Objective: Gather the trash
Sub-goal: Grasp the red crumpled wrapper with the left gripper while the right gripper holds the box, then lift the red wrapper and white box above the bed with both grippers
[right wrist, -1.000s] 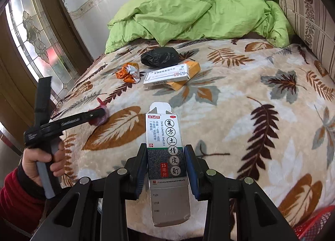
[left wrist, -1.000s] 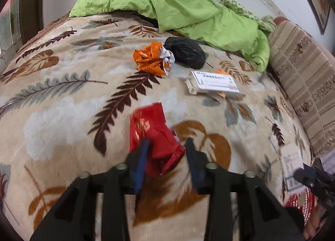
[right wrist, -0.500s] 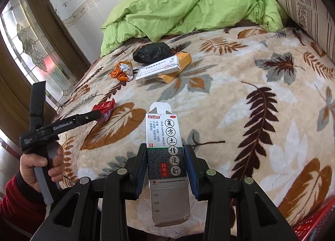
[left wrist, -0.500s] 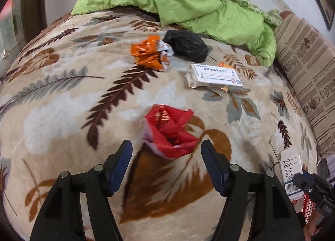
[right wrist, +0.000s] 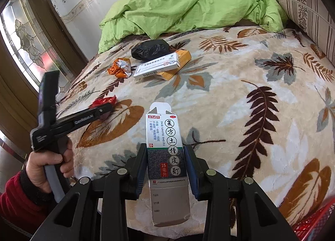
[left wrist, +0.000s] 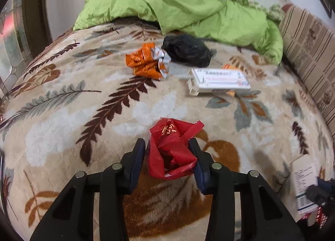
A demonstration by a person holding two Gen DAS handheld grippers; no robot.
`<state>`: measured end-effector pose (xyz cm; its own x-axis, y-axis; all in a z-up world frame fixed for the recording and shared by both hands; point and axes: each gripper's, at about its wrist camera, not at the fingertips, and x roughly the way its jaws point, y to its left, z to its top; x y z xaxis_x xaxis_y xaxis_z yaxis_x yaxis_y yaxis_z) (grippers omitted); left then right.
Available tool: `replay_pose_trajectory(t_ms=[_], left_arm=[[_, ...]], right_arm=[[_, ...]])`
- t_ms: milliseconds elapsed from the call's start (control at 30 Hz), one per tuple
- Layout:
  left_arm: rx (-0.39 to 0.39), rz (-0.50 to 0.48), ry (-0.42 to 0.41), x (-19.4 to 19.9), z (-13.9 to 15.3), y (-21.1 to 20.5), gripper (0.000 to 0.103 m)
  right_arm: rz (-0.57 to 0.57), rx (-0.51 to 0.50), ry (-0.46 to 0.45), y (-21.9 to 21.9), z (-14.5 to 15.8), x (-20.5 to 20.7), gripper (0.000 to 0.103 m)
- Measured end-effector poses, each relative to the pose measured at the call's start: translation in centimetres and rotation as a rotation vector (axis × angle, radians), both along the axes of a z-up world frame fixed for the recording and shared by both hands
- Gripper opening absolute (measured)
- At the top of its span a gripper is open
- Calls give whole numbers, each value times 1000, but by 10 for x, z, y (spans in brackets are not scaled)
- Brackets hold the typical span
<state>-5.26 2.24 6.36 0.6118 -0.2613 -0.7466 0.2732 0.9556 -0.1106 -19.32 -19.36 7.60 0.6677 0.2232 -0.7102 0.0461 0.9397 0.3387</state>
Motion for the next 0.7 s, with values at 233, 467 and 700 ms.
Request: replay_pose_trajectory(t_ms=[233,467,700], left_arm=[[-51,-73,-53,-57,18,-12,40],[-36,-109,-67,-102,19,-11,40],[-9,-78,-104,-122,22,-11,40]], right_arm=[[-19,-28,1,1,1,-1,37],[-42,-56,-15,2,4,-5,37],[-74,-50,-35,8,7,-13,37]])
